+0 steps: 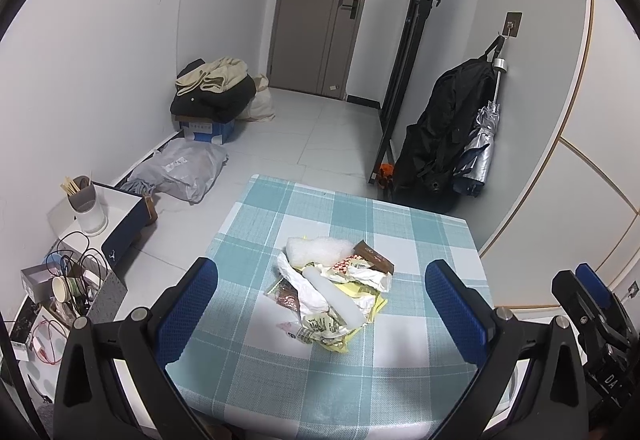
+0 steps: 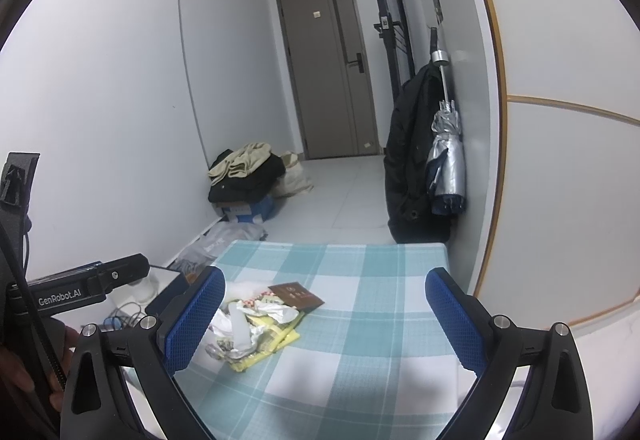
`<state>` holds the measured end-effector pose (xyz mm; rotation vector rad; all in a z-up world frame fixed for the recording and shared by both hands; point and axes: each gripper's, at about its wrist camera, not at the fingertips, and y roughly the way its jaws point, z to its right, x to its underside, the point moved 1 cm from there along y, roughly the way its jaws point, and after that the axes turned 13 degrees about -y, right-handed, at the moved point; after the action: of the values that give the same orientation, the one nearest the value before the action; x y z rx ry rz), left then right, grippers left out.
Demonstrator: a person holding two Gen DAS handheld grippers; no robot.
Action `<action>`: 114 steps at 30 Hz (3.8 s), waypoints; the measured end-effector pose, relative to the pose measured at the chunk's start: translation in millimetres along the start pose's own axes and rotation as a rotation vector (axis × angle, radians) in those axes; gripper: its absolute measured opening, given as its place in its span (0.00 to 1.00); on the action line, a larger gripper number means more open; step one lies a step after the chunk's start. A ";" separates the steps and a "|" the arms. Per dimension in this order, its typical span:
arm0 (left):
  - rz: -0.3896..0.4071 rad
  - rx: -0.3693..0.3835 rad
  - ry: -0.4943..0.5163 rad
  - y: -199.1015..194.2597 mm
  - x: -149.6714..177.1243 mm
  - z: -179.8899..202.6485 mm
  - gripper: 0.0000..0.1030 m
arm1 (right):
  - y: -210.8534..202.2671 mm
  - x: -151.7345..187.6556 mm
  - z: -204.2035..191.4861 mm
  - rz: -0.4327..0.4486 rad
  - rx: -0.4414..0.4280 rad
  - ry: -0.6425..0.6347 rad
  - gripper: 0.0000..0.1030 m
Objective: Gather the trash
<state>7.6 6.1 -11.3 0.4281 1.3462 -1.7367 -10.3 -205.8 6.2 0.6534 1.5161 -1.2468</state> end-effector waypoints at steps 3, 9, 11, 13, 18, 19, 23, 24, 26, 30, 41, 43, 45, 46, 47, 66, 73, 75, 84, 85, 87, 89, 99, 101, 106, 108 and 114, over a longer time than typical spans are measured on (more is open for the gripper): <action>-0.005 0.000 -0.001 1.5 -0.3 -0.3 0.99 | 3.4 1.1 -2.7 -0.005 0.001 0.002 0.98; -0.060 0.020 -0.017 10.8 1.2 -2.2 0.99 | 8.6 2.6 -2.4 -0.011 -0.010 0.014 0.98; -0.088 0.030 -0.030 15.3 2.4 -4.9 0.99 | 11.5 3.4 -1.5 -0.015 -0.016 0.018 0.99; -0.128 0.047 -0.046 21.2 2.8 -8.8 0.99 | 15.0 3.7 0.3 -0.023 -0.019 0.025 0.99; -0.252 0.068 -0.083 41.2 7.2 -16.4 0.99 | 29.1 7.4 7.3 -0.105 -0.033 0.071 0.99; -0.279 0.074 -0.095 45.5 7.6 -18.5 0.99 | 31.9 8.3 8.4 -0.121 -0.046 0.081 0.99; -0.353 0.071 -0.123 62.1 3.4 -25.0 0.98 | 40.7 6.7 8.0 -0.135 -0.078 0.070 0.99; -0.367 0.060 -0.124 67.2 0.5 -26.3 0.98 | 42.1 6.1 7.9 -0.123 -0.082 0.058 0.99; -0.393 0.053 -0.117 76.6 -5.9 -27.7 0.94 | 46.7 5.3 9.1 -0.113 -0.088 0.037 0.99; -0.440 0.037 -0.077 95.8 -17.5 -27.6 0.91 | 55.9 4.9 11.2 -0.146 -0.103 0.013 0.99; -0.606 0.022 -0.015 140.0 -7.4 -31.6 0.58 | 67.1 10.3 18.7 -0.228 -0.127 0.014 0.99; -0.598 0.010 -0.008 138.6 -8.2 -32.6 0.58 | 67.7 12.7 17.9 -0.237 -0.133 0.019 0.99; -0.577 0.009 -0.024 134.2 -15.6 -36.1 0.58 | 70.0 15.2 17.7 -0.250 -0.144 0.032 0.99; -0.553 0.003 -0.029 130.7 -21.7 -37.9 0.58 | 71.2 16.3 17.9 -0.258 -0.149 0.042 0.99; -0.525 0.004 -0.021 128.2 -29.6 -37.8 0.58 | 72.5 17.3 18.8 -0.263 -0.155 0.057 0.99; -0.725 0.100 0.468 189.0 -25.0 10.6 0.62 | 74.6 6.1 -2.0 -0.237 -0.134 -0.030 0.99; -0.745 0.101 0.495 189.7 -24.1 10.4 0.32 | 71.1 4.3 -3.1 -0.239 -0.134 -0.034 0.99; -0.748 0.111 0.474 188.6 -26.4 8.8 0.32 | 69.1 3.7 -2.2 -0.240 -0.127 -0.029 0.99; -0.654 0.136 0.286 165.2 -57.3 -7.0 0.31 | 69.0 4.0 8.6 -0.254 -0.116 0.032 0.99; -0.624 0.134 0.257 158.5 -63.9 -9.1 0.31 | 69.4 3.1 10.1 -0.257 -0.111 0.040 0.99; -0.589 0.162 0.161 143.9 -77.8 -13.9 0.31 | 71.5 0.6 13.8 -0.271 -0.112 0.059 0.99; -0.551 0.167 0.082 129.7 -86.9 -18.7 0.31 | 75.1 -4.6 20.5 -0.284 -0.119 0.091 0.99; -0.281 0.253 -0.173 58.4 -102.0 -37.6 0.31 | 144.4 -21.7 37.7 -0.517 -0.228 0.262 0.99; -0.261 0.268 -0.212 60.0 -99.8 -41.6 0.31 | 166.5 -19.9 38.3 -0.589 -0.234 0.303 0.99; -0.199 0.240 -0.221 66.6 -95.5 -49.2 0.31 | 228.0 -11.1 29.8 -0.806 -0.263 0.396 0.98; -0.205 0.264 -0.212 68.5 -92.6 -50.9 0.31 | 249.0 -5.0 23.2 -0.889 -0.271 0.402 0.98; -0.205 0.241 -0.186 69.9 -94.4 -62.6 0.31 | 308.6 24.8 4.6 -1.161 -0.265 0.443 0.98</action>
<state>101.6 100.3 -8.6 0.2587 1.0827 -2.0654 252.1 -117.3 -132.2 -0.2440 2.5350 -1.7222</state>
